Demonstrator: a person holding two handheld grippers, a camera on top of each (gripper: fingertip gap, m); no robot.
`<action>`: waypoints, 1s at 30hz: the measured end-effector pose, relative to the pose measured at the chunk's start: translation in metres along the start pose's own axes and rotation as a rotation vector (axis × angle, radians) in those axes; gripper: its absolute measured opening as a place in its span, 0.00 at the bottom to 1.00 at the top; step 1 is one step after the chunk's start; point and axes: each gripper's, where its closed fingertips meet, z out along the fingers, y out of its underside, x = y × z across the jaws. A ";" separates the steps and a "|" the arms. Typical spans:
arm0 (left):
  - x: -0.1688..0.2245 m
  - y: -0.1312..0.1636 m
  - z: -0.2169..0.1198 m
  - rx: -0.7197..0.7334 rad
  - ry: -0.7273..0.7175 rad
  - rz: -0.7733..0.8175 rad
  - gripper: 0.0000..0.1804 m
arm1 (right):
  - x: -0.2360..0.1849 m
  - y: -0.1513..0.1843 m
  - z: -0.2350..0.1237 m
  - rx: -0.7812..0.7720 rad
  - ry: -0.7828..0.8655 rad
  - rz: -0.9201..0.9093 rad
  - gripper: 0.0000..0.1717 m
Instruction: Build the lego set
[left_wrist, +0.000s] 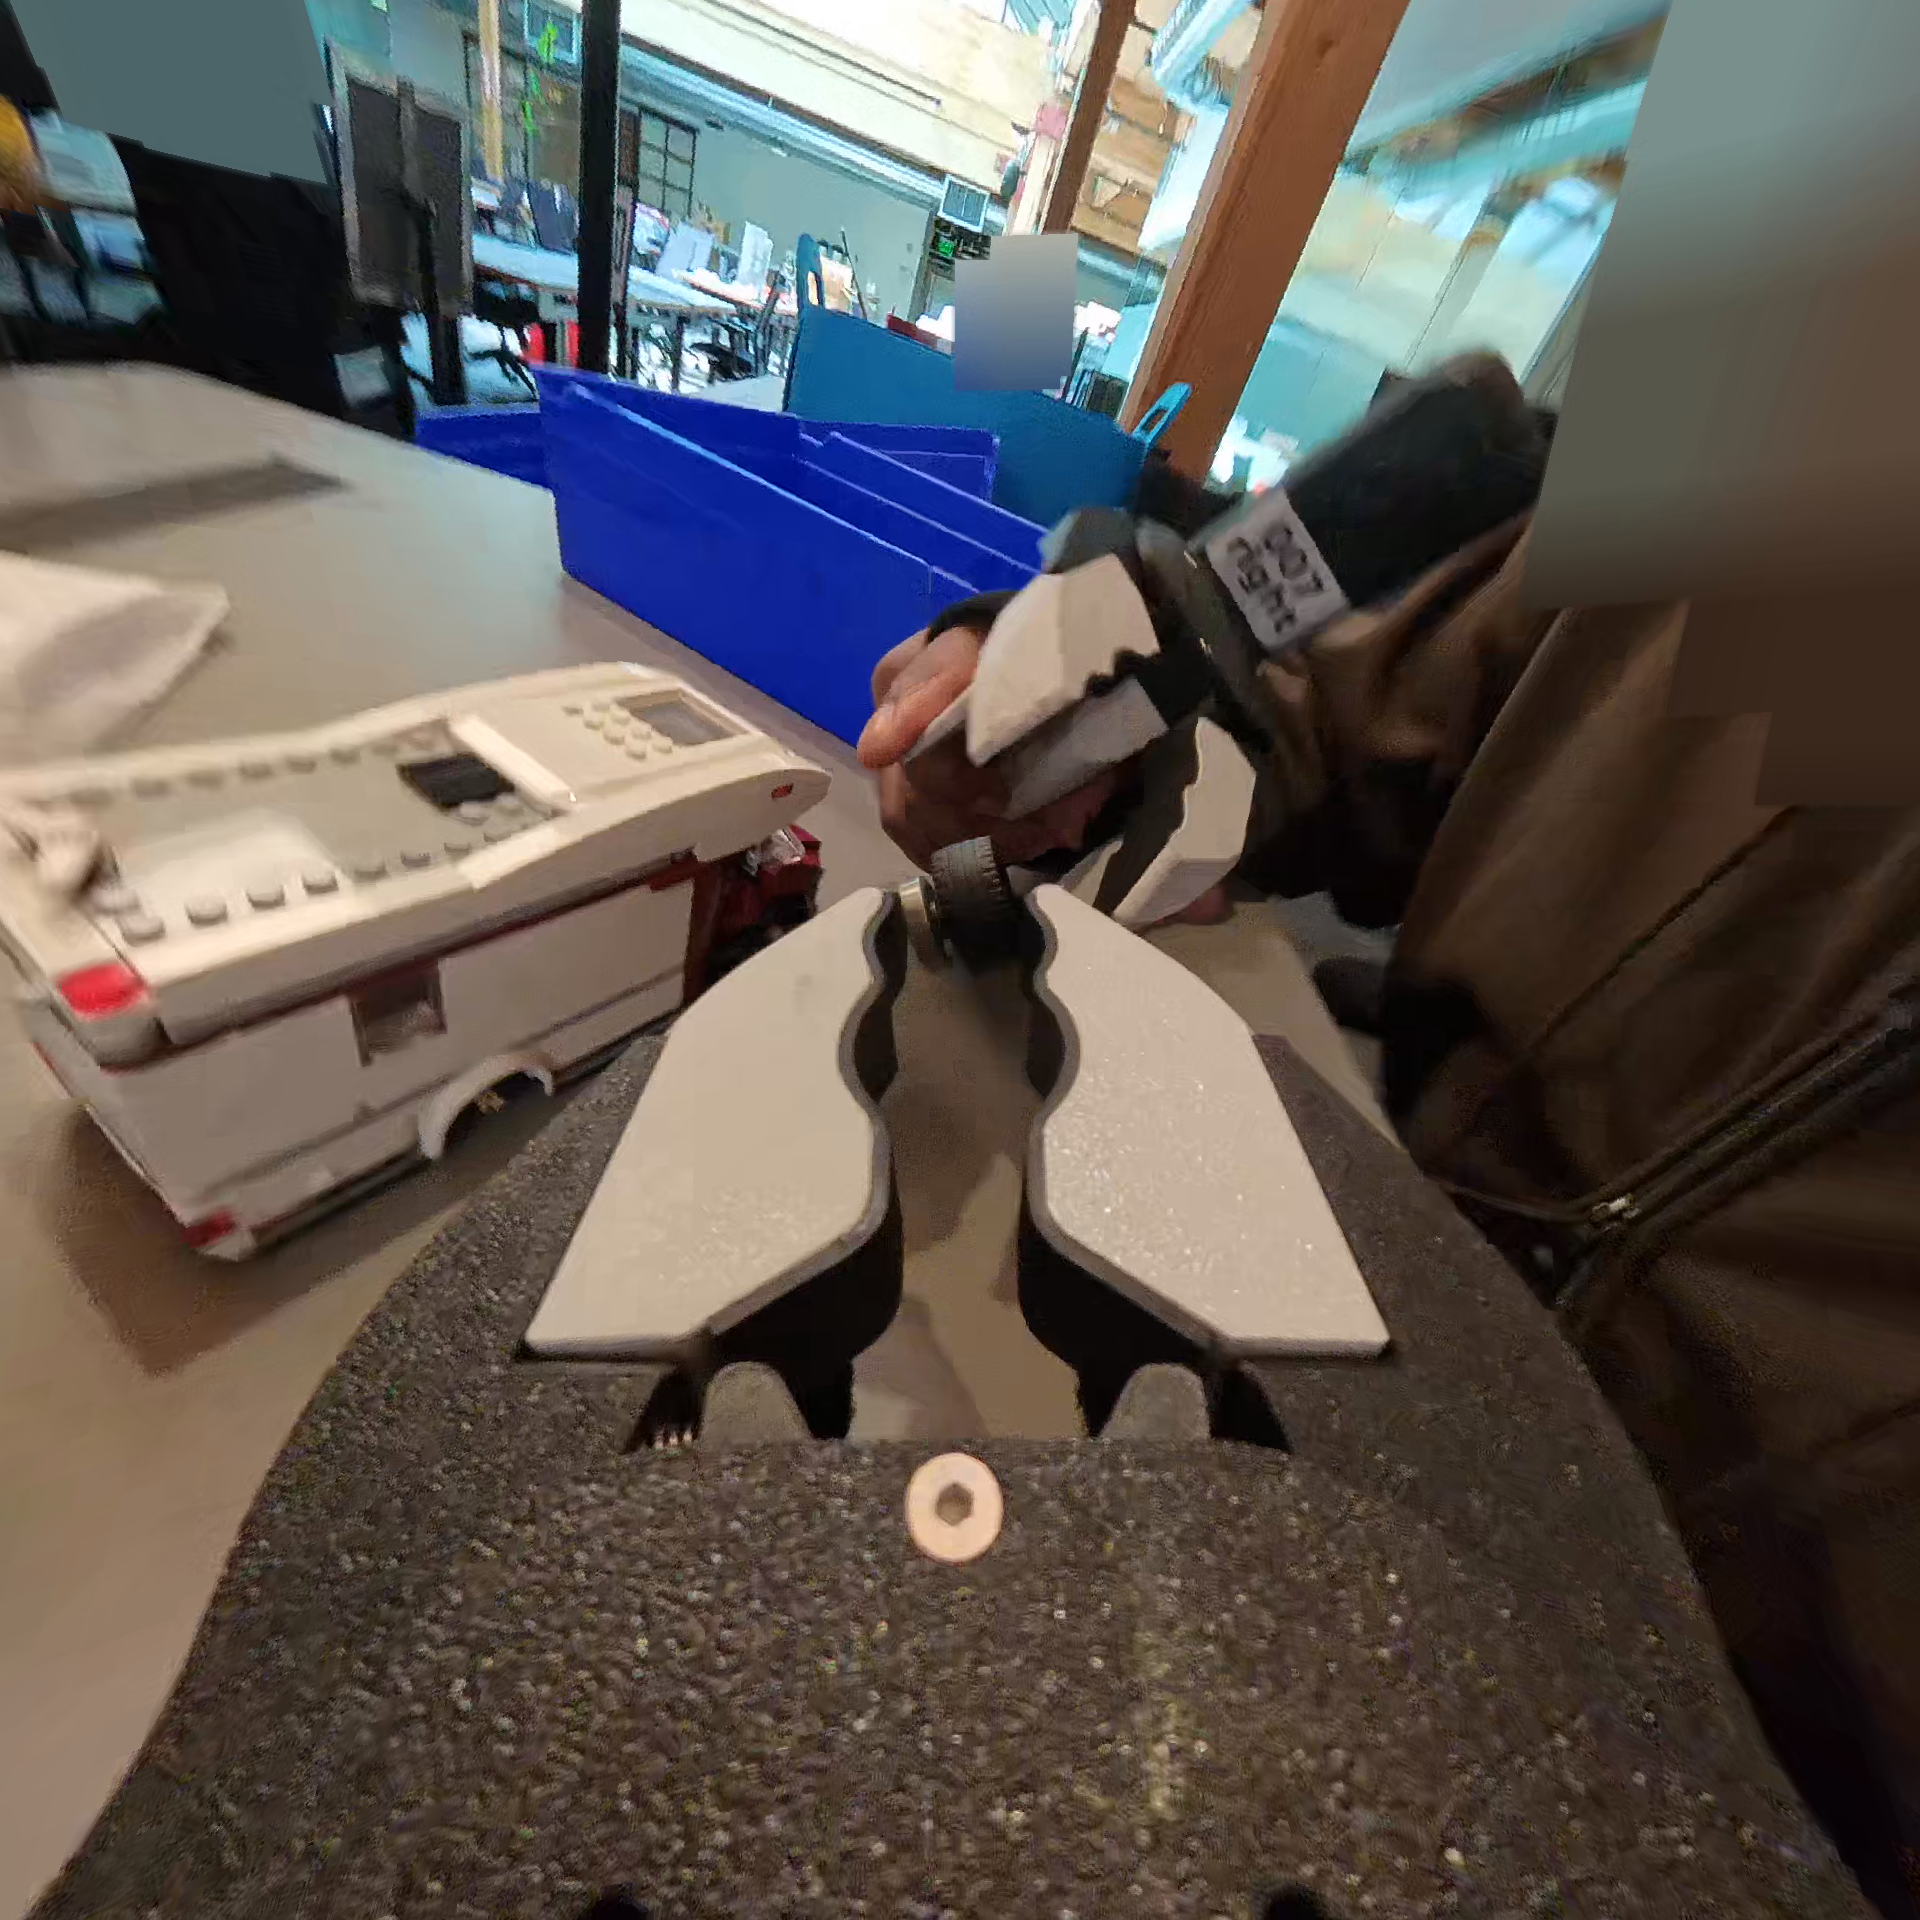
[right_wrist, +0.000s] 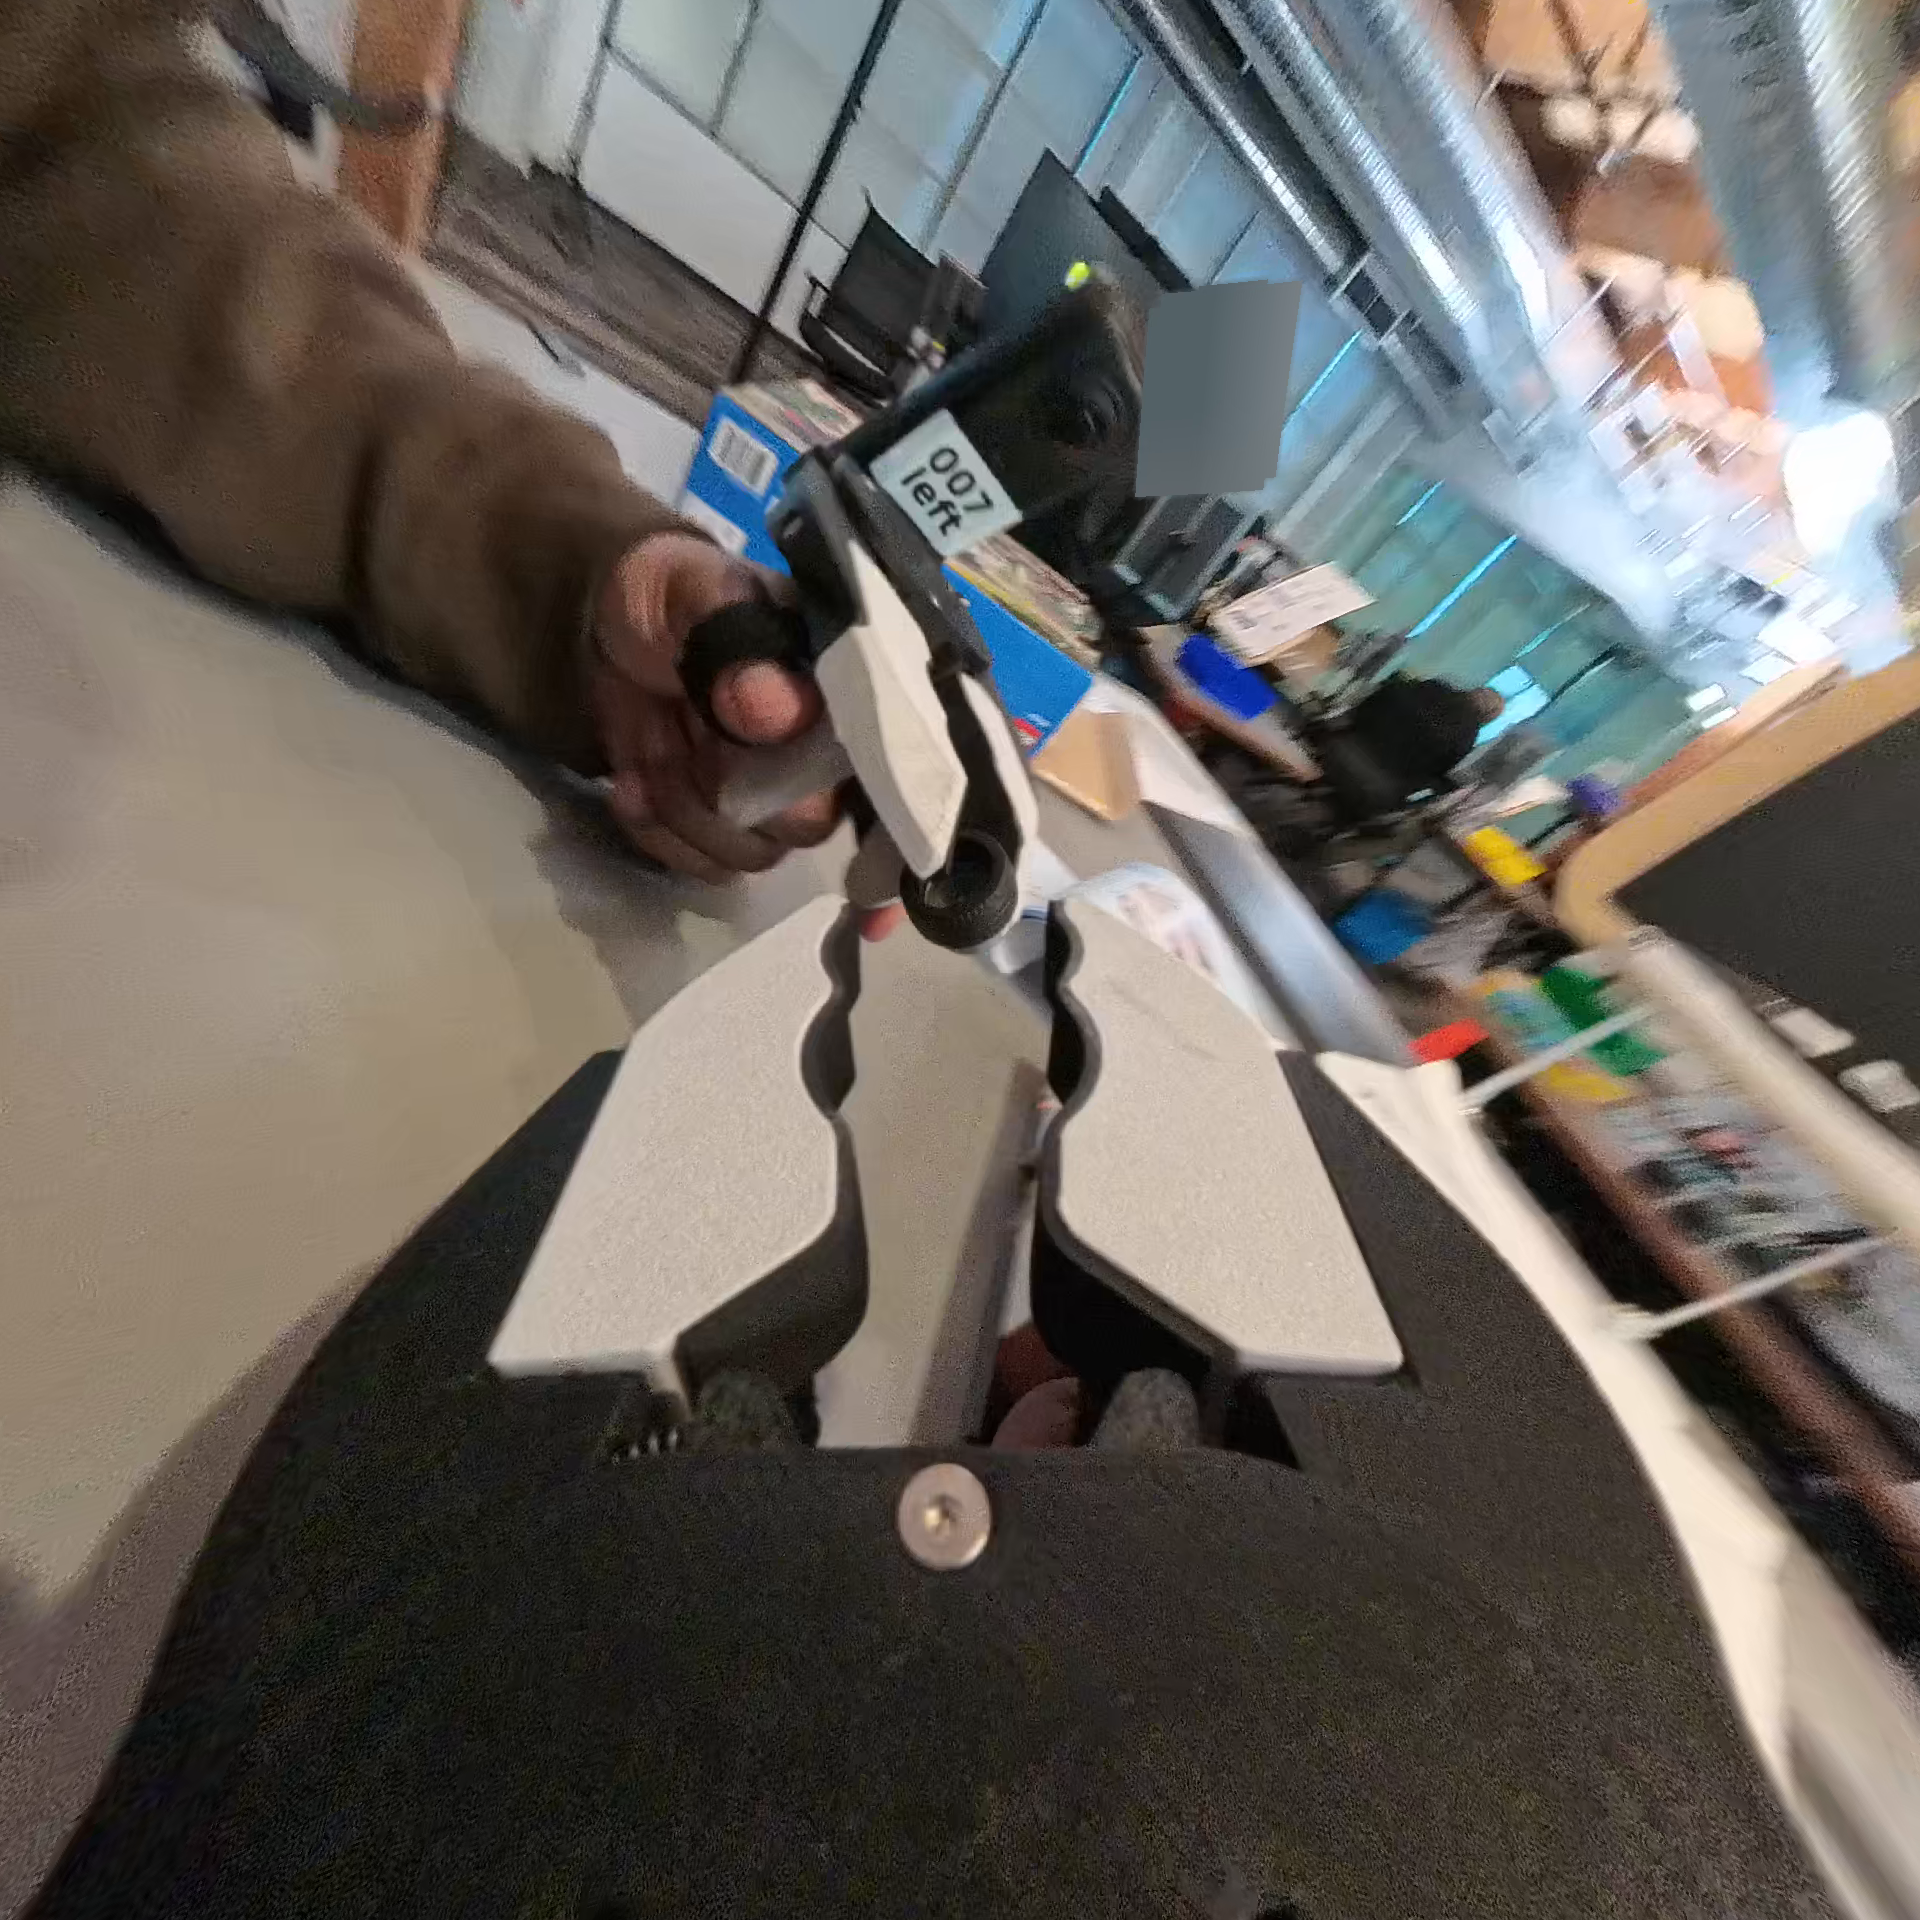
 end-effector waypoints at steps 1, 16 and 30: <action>0.003 0.000 0.001 -0.009 -0.019 0.100 0.12 | -0.001 -0.001 0.000 0.010 -0.036 0.085 0.21; 0.042 0.017 0.011 -0.100 -0.013 0.700 0.11 | -0.037 -0.003 -0.004 0.046 -0.365 0.306 0.11; 0.069 0.025 0.012 -0.087 0.145 0.701 0.11 | -0.059 -0.015 -0.018 0.096 -0.531 0.264 0.11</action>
